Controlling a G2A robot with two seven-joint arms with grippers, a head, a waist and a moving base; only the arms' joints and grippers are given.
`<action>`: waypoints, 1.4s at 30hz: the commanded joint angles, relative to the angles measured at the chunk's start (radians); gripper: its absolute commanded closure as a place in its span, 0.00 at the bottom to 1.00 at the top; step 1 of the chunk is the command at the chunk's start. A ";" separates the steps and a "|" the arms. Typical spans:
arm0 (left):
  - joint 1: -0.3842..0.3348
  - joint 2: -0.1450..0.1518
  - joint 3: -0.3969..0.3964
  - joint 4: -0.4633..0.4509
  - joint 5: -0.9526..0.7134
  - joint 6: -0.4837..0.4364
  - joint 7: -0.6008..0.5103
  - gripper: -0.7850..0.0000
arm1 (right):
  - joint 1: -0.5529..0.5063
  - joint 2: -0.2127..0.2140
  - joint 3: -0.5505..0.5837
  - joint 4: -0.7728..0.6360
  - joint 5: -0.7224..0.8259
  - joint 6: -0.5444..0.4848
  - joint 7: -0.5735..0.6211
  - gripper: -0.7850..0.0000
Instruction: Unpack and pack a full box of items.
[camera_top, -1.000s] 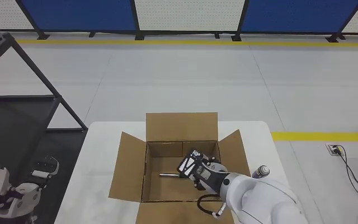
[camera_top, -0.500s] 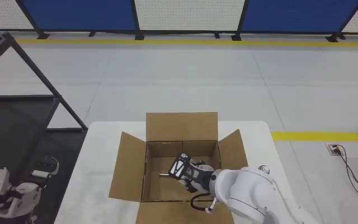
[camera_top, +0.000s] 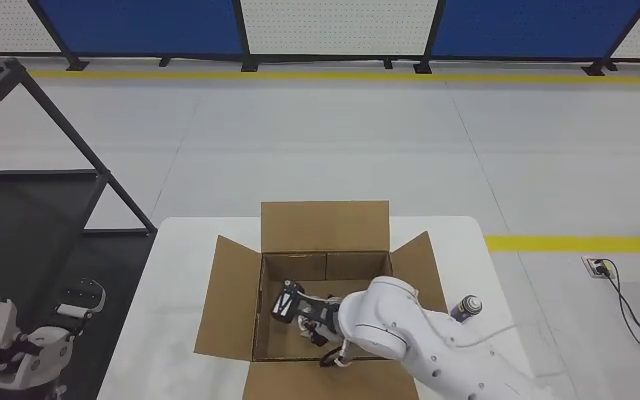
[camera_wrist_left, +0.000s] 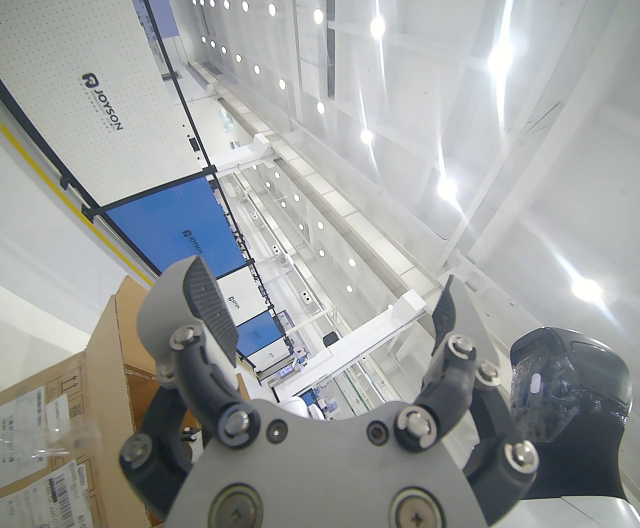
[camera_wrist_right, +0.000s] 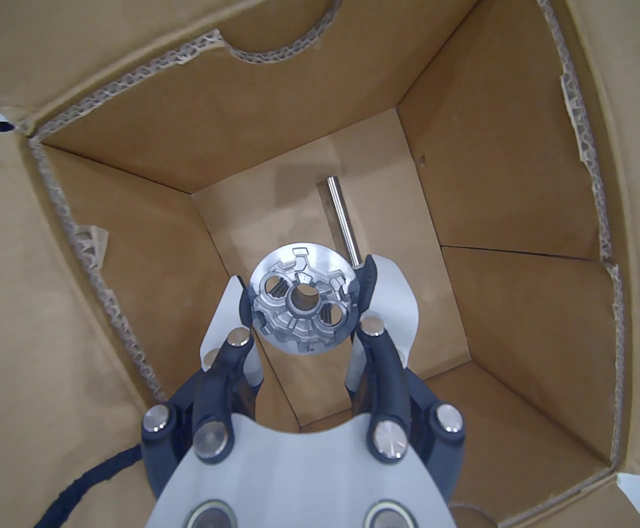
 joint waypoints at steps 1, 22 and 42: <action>0.000 0.000 0.000 0.000 0.000 0.000 0.000 0.00 | 0.009 -0.012 -0.010 0.031 -0.004 0.016 -0.003 1.00; 0.000 0.000 0.000 0.000 0.000 0.000 0.000 0.00 | 0.029 -0.087 -0.038 0.227 0.010 -0.052 -0.023 0.99; 0.000 0.000 0.000 0.000 0.000 0.000 0.000 0.00 | 0.008 -0.105 0.010 0.224 -0.014 -0.083 -0.001 0.34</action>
